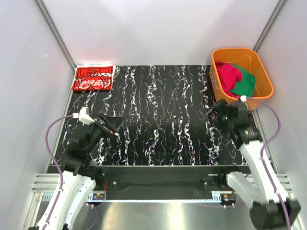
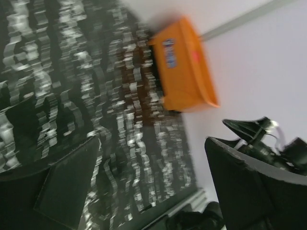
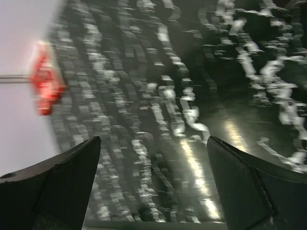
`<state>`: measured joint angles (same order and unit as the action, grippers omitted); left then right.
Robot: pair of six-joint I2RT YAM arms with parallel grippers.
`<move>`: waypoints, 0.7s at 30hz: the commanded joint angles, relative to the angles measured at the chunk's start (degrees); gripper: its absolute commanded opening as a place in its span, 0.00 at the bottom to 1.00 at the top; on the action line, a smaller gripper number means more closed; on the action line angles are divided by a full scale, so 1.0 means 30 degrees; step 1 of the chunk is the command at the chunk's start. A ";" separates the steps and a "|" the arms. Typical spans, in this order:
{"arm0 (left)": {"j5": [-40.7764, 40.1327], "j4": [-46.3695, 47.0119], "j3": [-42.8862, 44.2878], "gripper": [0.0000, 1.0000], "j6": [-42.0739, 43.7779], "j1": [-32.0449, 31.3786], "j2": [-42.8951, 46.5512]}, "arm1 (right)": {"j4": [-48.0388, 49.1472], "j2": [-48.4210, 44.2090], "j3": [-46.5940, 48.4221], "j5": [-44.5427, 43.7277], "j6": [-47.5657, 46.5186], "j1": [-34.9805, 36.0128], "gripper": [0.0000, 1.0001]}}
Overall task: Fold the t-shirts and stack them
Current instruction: Grab the tshirt from the pile
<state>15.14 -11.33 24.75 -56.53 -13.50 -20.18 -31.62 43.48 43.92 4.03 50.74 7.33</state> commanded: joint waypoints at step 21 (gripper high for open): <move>0.3007 -0.4984 0.4464 0.98 0.8824 0.0017 -0.1709 | 0.2805 2.5134 2.4960 -0.9229 -1.0525 -0.4875 0.89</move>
<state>17.08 -30.72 36.40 -34.02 -13.39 -24.58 -25.17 112.07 110.32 -22.94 23.94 -7.07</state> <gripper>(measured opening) 0.986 0.885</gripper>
